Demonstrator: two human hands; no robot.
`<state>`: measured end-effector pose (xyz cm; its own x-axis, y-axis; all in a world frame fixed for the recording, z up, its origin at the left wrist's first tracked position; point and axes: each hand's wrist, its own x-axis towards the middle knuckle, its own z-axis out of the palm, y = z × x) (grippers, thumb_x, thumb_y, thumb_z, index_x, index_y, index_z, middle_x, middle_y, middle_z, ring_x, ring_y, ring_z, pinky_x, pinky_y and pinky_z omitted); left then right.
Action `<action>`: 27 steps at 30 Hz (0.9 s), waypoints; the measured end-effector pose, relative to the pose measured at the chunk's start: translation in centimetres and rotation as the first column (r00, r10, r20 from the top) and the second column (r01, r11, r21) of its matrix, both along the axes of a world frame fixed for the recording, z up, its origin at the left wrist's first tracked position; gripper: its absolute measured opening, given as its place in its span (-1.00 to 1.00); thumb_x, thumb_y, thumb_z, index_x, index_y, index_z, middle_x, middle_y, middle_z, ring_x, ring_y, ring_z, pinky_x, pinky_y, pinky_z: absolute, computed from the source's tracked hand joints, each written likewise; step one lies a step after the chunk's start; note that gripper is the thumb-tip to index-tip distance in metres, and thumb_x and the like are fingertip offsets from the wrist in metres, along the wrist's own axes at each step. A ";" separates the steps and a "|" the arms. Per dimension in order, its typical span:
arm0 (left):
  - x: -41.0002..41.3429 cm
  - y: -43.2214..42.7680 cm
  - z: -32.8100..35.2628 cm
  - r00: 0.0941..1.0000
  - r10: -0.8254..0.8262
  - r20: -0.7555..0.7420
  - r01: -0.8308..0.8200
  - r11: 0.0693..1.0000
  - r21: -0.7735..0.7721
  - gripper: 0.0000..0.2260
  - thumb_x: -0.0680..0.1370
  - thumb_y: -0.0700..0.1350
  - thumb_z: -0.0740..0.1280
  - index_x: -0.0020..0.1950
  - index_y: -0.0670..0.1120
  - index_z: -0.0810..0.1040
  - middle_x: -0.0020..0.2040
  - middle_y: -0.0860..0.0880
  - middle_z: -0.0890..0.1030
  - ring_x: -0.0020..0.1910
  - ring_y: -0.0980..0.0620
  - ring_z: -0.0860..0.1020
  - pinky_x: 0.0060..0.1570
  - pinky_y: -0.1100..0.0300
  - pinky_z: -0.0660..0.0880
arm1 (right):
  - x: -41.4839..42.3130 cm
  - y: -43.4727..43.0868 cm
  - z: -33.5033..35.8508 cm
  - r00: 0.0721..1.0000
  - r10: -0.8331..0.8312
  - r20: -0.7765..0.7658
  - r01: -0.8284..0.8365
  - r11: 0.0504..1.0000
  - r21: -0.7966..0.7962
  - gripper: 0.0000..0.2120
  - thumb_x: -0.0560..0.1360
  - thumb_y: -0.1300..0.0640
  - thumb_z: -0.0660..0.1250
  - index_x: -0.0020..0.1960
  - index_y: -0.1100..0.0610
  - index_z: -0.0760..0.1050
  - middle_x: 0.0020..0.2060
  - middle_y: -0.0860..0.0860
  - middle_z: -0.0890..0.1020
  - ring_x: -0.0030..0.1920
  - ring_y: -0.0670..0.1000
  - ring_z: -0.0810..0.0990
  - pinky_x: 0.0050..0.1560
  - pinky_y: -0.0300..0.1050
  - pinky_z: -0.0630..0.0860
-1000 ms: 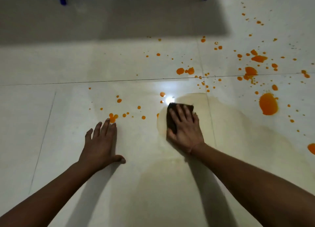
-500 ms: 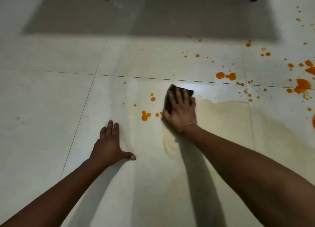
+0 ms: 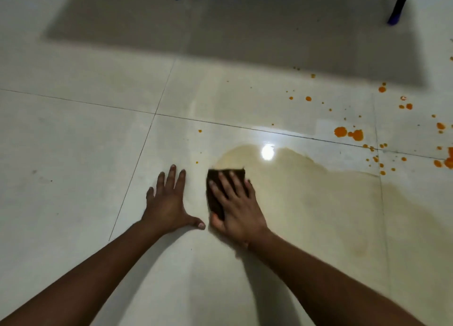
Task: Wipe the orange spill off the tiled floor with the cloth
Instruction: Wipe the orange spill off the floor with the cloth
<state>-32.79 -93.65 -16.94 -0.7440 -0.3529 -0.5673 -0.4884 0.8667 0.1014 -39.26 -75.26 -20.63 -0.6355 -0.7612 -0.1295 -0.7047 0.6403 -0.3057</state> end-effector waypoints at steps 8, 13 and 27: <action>0.3 0.1 -1.5 0.998 0.047 -0.045 -0.044 0.996 0.083 0.35 0.07 0.47 0.45 0.54 0.03 -0.36 0.50 0.02 -0.48 0.50 -0.10 -0.41 0.45 -0.22 -0.22 | -10.8 -3.6 -0.7 0.952 -0.297 -0.080 0.299 0.954 0.014 -0.26 0.41 -0.24 0.02 0.53 0.03 0.20 0.54 0.11 0.19 0.53 0.20 0.08 0.44 0.22 0.04; 0.2 0.0 -0.8 0.998 0.051 -0.041 -0.047 0.993 0.106 0.34 0.09 0.45 0.46 0.55 0.02 -0.33 0.44 0.04 -0.55 0.49 -0.10 -0.43 0.45 -0.23 -0.24 | -2.1 -1.6 0.0 0.996 0.081 -0.031 -0.079 0.995 0.054 -0.25 0.44 -0.23 0.17 0.56 -0.01 0.13 0.56 0.08 0.15 0.56 0.14 0.02 0.46 0.24 0.08; 0.5 -0.3 -0.9 0.996 0.034 -0.086 -0.026 0.996 0.087 0.34 0.06 0.50 0.42 0.55 0.01 -0.30 0.49 0.00 -0.49 0.44 -0.03 -0.50 0.44 -0.15 -0.32 | -8.6 -11.4 0.0 0.989 0.133 -0.059 -0.132 0.991 0.007 -0.29 0.46 -0.22 0.02 0.56 0.00 0.12 0.56 0.07 0.12 0.55 0.14 -0.01 0.48 0.22 -0.01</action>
